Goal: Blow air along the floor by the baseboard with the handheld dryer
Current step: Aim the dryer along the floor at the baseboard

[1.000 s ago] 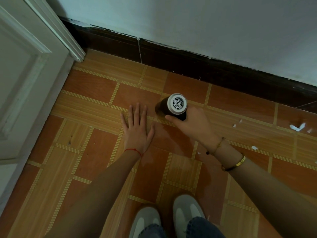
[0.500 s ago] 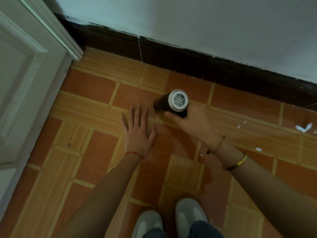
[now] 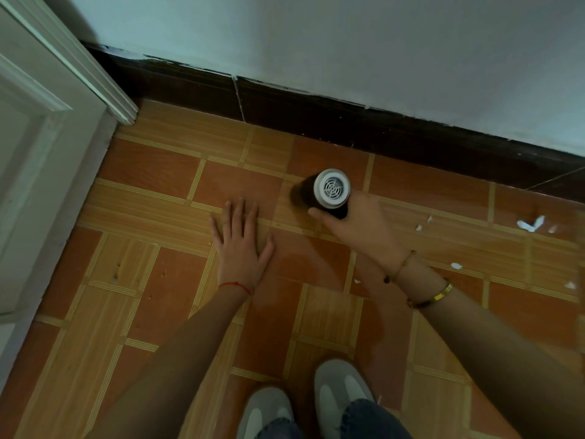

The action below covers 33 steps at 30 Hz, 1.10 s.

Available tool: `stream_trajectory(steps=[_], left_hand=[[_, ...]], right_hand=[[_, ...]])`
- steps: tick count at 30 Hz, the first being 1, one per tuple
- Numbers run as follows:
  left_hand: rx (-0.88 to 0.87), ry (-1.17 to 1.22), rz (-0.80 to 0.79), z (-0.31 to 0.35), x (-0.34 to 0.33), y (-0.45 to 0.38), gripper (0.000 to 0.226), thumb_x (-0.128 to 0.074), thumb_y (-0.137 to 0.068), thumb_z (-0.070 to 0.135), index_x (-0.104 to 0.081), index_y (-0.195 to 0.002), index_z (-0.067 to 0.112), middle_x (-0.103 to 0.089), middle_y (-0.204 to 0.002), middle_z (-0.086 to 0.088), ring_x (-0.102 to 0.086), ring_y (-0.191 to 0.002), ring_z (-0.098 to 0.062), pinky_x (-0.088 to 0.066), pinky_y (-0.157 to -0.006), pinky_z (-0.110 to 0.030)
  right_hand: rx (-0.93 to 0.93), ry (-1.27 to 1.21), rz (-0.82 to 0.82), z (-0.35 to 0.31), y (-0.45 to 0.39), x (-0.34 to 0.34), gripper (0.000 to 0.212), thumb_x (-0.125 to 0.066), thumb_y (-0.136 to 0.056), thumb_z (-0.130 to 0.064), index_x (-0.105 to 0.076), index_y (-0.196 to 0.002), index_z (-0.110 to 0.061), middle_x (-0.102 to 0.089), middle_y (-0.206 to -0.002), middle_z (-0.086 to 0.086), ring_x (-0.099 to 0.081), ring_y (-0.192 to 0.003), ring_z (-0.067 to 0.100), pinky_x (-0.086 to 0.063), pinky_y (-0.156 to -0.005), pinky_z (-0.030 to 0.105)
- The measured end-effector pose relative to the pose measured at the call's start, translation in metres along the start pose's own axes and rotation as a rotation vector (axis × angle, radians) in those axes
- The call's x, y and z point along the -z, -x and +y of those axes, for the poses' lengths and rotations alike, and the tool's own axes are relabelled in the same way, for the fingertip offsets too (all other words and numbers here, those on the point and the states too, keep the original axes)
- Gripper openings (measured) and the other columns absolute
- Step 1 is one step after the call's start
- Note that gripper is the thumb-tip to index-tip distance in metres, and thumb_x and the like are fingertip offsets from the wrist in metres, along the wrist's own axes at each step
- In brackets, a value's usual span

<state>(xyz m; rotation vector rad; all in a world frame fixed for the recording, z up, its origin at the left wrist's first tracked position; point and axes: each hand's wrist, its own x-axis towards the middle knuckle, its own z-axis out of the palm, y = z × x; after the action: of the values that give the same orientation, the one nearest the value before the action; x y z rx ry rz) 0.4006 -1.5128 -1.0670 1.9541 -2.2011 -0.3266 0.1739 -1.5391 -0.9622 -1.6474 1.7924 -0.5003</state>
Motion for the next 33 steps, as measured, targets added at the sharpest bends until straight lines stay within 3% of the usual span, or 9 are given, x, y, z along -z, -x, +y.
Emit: stream_trajectory(steps=[3,6,8,11,14,18,23,26,33], left_hand=[[0.002,-0.013,-0.014,0.002,0.001,0.000,0.069,-0.035,-0.098,0.054,-0.028,-0.156,0.017,-0.022,-0.165,-0.010,-0.008,-0.155,-0.030,-0.004,-0.123,-0.060],[0.007,-0.045,-0.025,0.007,0.004,0.002,0.066,-0.029,-0.099,0.052,-0.032,-0.154,0.016,-0.028,-0.162,-0.012,-0.015,-0.153,-0.032,-0.005,-0.123,-0.060],[-0.015,-0.040,-0.016,0.014,0.006,0.004,0.060,-0.026,-0.100,0.045,-0.038,-0.151,0.015,-0.036,-0.158,-0.012,-0.024,-0.151,-0.030,-0.010,-0.122,-0.061],[-0.108,0.005,-0.035,0.035,0.007,0.011,0.054,-0.024,-0.102,0.036,-0.044,-0.147,0.014,-0.042,-0.153,-0.012,-0.031,-0.148,-0.029,-0.015,-0.121,-0.062],[-0.212,0.019,-0.083,0.060,0.004,0.014,0.053,-0.023,-0.102,0.034,-0.045,-0.146,0.016,-0.041,-0.155,-0.012,-0.029,-0.149,-0.029,-0.015,-0.120,-0.062],[-0.315,0.021,-0.119,0.087,-0.004,0.016,0.049,-0.037,-0.101,0.032,-0.044,-0.147,0.016,-0.039,-0.156,-0.012,-0.026,-0.150,-0.030,-0.014,-0.121,-0.063],[-0.369,0.023,-0.158,0.106,-0.013,0.015,0.054,-0.037,-0.101,0.037,-0.036,-0.151,0.018,-0.031,-0.160,-0.011,-0.019,-0.152,-0.029,-0.007,-0.122,-0.061],[-0.378,0.039,-0.174,0.113,-0.014,0.012,0.058,-0.030,-0.100,0.041,-0.032,-0.154,0.019,-0.026,-0.162,-0.010,-0.014,-0.153,-0.029,-0.001,-0.122,-0.059],[-0.369,0.014,-0.206,0.115,-0.021,0.006,0.059,-0.037,-0.102,0.038,-0.025,-0.157,0.020,-0.018,-0.165,-0.009,-0.008,-0.154,-0.028,0.001,-0.122,-0.061]], right_hand=[[-0.004,0.021,-0.064,0.004,0.025,-0.004,0.049,-0.064,-0.082,-0.059,-0.064,-0.113,-0.022,-0.051,-0.071,-0.025,-0.054,-0.068,-0.003,-0.037,-0.057,0.009],[-0.029,0.034,-0.058,0.013,0.043,-0.002,0.056,-0.061,-0.079,-0.065,-0.061,-0.118,-0.024,-0.066,-0.090,-0.013,-0.062,-0.084,0.006,-0.051,-0.071,0.025],[-0.058,0.027,-0.025,0.020,0.049,0.005,0.057,-0.063,-0.080,-0.062,-0.061,-0.120,-0.021,-0.069,-0.096,-0.006,-0.062,-0.085,0.008,-0.049,-0.068,0.021],[-0.129,0.020,0.036,0.033,0.053,0.021,0.053,-0.064,-0.083,-0.057,-0.063,-0.116,-0.016,-0.067,-0.088,-0.005,-0.059,-0.077,0.005,-0.041,-0.058,0.014],[-0.176,0.016,0.155,0.051,0.058,0.042,0.050,-0.067,-0.084,-0.049,-0.063,-0.117,-0.011,-0.070,-0.098,0.003,-0.063,-0.087,0.014,-0.037,-0.060,0.011],[-0.256,-0.028,0.245,0.074,0.070,0.066,0.050,-0.068,-0.084,-0.046,-0.060,-0.122,-0.013,-0.069,-0.109,0.005,-0.063,-0.101,0.019,-0.045,-0.074,0.024],[-0.297,0.006,0.134,0.086,0.097,0.070,0.055,-0.065,-0.082,-0.056,-0.060,-0.122,-0.018,-0.067,-0.097,-0.004,-0.062,-0.090,0.011,-0.050,-0.068,0.024],[-0.280,-0.002,0.077,0.084,0.109,0.064,0.057,-0.064,-0.081,-0.059,-0.060,-0.120,-0.018,-0.069,-0.101,-0.003,-0.064,-0.093,0.014,-0.056,-0.077,0.034],[-0.302,0.018,0.196,0.081,0.115,0.066,0.059,-0.064,-0.082,-0.059,-0.056,-0.123,-0.017,-0.070,-0.103,0.000,-0.065,-0.094,0.019,-0.055,-0.075,0.037]])
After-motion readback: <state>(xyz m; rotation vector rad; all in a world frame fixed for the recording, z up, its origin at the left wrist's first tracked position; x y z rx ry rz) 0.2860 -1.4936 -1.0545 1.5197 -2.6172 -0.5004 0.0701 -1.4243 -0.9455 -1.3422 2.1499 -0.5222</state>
